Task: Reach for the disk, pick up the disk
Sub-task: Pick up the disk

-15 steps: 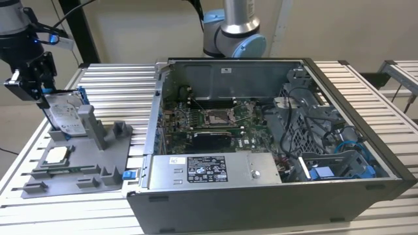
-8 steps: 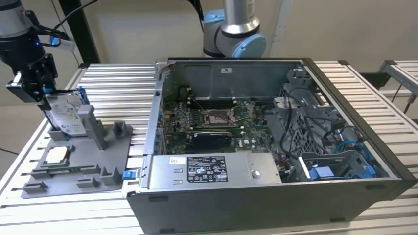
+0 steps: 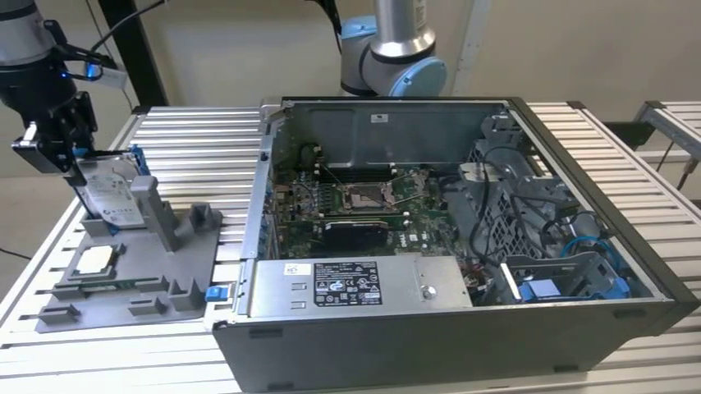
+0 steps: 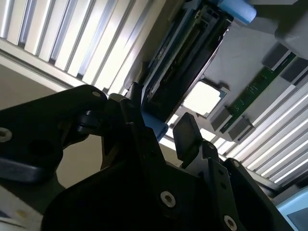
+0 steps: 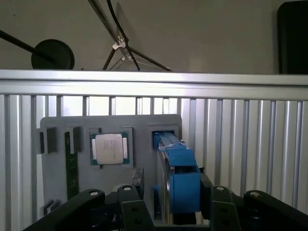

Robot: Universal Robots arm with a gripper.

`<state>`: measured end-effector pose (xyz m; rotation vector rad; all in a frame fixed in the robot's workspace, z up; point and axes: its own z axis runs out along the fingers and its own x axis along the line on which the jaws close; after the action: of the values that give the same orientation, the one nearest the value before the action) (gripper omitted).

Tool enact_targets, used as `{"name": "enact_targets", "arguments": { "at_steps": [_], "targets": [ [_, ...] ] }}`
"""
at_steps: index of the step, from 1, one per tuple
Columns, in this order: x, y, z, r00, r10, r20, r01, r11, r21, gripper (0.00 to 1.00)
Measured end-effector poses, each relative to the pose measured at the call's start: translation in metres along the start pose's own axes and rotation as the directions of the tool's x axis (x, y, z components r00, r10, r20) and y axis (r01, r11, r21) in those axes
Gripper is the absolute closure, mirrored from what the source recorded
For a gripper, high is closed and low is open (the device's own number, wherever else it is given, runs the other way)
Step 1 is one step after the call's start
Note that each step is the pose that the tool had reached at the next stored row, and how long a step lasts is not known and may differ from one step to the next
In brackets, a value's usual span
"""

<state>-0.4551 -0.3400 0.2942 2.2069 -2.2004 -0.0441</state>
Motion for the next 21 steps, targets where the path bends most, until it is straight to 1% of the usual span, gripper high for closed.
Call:
{"name": "enact_targets", "arguments": {
  "at_steps": [5, 7, 10, 21],
  "targets": [
    [0.0, 0.0, 0.0014, 1.0, 0.0, 0.0, 0.0, 1.0, -0.0002, 0.0],
    [0.0, -0.0001, 0.0037, 1.0, 0.0, 0.0002, 0.0, 1.0, -0.0001, 0.0],
    [0.0, -0.0001, 0.0043, 1.0, 0.0, 0.0001, 0.0, 1.0, -0.0001, 0.0],
    [0.0, -0.0004, 0.0099, 1.0, 0.0, 0.0004, 0.0, 1.0, 0.0, 0.0]
  ]
}}
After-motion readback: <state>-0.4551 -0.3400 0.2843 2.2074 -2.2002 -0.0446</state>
